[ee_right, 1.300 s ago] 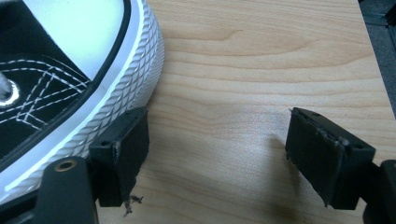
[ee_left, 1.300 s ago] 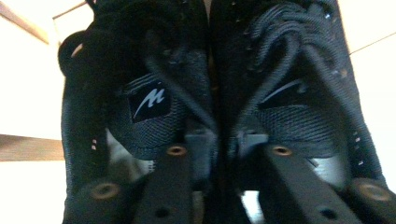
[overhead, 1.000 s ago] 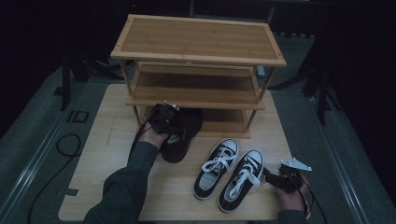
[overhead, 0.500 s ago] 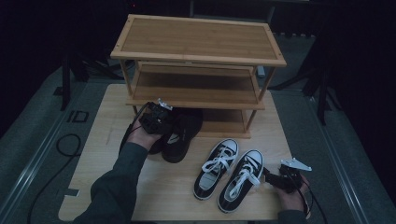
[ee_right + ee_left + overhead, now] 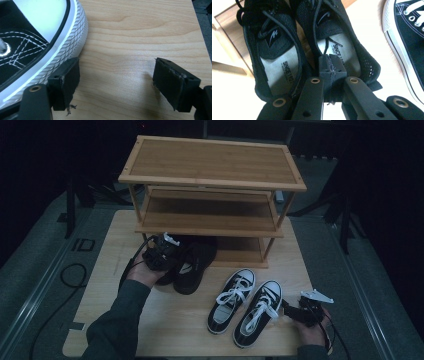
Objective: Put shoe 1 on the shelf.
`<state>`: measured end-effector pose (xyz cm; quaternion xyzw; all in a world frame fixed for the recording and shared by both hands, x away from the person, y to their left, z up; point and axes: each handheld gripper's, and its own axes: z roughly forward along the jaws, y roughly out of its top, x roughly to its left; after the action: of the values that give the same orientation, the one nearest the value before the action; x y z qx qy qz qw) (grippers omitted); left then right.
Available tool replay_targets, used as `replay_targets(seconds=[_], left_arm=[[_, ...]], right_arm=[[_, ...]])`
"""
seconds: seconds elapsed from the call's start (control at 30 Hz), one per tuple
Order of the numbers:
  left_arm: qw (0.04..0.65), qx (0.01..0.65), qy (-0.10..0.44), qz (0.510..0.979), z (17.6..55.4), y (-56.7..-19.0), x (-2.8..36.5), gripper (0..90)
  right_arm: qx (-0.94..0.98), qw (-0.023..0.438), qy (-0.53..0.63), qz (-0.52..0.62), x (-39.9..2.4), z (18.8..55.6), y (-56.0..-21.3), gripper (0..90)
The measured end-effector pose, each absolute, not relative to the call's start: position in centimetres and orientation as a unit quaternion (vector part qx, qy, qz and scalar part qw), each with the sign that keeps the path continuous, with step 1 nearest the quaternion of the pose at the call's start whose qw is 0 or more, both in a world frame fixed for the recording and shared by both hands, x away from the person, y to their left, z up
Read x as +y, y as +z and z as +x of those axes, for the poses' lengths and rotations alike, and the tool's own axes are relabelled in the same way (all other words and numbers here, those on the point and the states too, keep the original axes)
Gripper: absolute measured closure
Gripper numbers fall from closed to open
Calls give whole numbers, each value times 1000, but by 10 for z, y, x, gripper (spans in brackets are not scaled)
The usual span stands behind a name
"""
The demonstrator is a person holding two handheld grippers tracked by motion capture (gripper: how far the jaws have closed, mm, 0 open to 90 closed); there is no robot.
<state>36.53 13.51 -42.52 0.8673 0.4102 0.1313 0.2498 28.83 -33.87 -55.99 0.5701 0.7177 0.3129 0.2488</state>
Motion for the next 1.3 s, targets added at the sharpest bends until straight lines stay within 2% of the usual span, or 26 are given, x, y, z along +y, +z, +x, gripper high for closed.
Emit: replay_targets(seconds=[0.47,0.8,1.3], left_arm=[[244,414,104,871,356,-440,146,895],[229,413,111,874,348,-457,150,897],[221,393,91,888,341,-492,138,898]], right_arm=[[718,249,313,570,-339,288,-560,214],[717,249,313,571,-339,288,-560,214],[718,249,313,570,-339,288,-560,214]])
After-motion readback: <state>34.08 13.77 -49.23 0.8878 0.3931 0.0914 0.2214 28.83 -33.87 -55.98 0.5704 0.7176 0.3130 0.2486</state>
